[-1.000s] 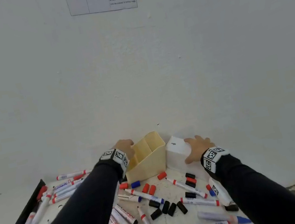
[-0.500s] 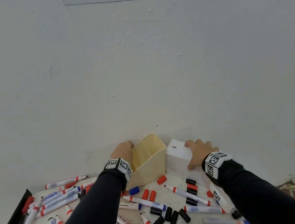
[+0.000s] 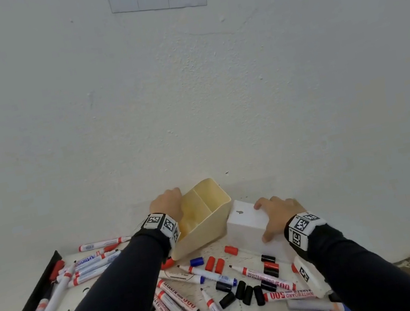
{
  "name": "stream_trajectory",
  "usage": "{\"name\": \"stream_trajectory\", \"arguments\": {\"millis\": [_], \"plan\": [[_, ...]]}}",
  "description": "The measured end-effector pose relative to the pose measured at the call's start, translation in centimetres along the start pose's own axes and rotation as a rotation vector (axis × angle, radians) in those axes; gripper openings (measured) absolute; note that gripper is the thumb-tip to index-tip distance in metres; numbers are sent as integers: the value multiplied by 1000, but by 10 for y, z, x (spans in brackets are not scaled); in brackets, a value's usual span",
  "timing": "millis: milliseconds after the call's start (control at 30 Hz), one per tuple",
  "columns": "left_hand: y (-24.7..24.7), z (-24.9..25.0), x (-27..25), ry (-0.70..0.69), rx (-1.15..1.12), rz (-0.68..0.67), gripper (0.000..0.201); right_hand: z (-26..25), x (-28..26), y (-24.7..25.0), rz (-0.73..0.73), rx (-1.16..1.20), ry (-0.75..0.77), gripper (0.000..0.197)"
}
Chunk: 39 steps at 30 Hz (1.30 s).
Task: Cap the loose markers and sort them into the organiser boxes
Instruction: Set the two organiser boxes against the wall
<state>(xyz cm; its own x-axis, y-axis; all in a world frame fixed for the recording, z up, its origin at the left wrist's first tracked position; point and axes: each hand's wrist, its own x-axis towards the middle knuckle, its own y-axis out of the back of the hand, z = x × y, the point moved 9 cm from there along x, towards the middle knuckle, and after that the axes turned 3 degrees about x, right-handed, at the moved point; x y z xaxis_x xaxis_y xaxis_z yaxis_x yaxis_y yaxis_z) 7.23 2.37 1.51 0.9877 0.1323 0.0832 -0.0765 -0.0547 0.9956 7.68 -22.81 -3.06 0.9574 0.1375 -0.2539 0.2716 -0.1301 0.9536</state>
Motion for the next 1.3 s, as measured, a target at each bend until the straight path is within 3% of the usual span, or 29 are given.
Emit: {"name": "stream_trajectory", "arguments": {"millis": [300,467,600,800,900,967,1033,1100,1233,1300], "plan": [[28,-4,-27,-37,-30,38,25,-13,-22,7,42,96,70,77],[40,-1,-36,-12,-159,38,25,8,-31,37,119,395,97,94],[39,15,-40,0,-299,14,26,28,-36,59,260,602,101,107],[16,51,-37,38,-514,-38,25,50,-26,50,355,897,113,84],[3,66,-35,53,-574,-63,22,60,-18,33,249,1064,104,80],[-4,73,-32,65,-588,-70,22,70,-11,17,148,1124,41,65],[-10,76,-30,73,-596,-77,22,83,-7,9,136,1173,-30,47],[-15,80,-28,76,-596,-79,21,95,-4,12,216,1178,-53,44],[-19,89,-25,69,-598,-81,21,114,-12,37,625,1082,-71,57],[-20,92,-24,68,-606,-86,22,114,-20,42,749,1142,-67,46]]}}
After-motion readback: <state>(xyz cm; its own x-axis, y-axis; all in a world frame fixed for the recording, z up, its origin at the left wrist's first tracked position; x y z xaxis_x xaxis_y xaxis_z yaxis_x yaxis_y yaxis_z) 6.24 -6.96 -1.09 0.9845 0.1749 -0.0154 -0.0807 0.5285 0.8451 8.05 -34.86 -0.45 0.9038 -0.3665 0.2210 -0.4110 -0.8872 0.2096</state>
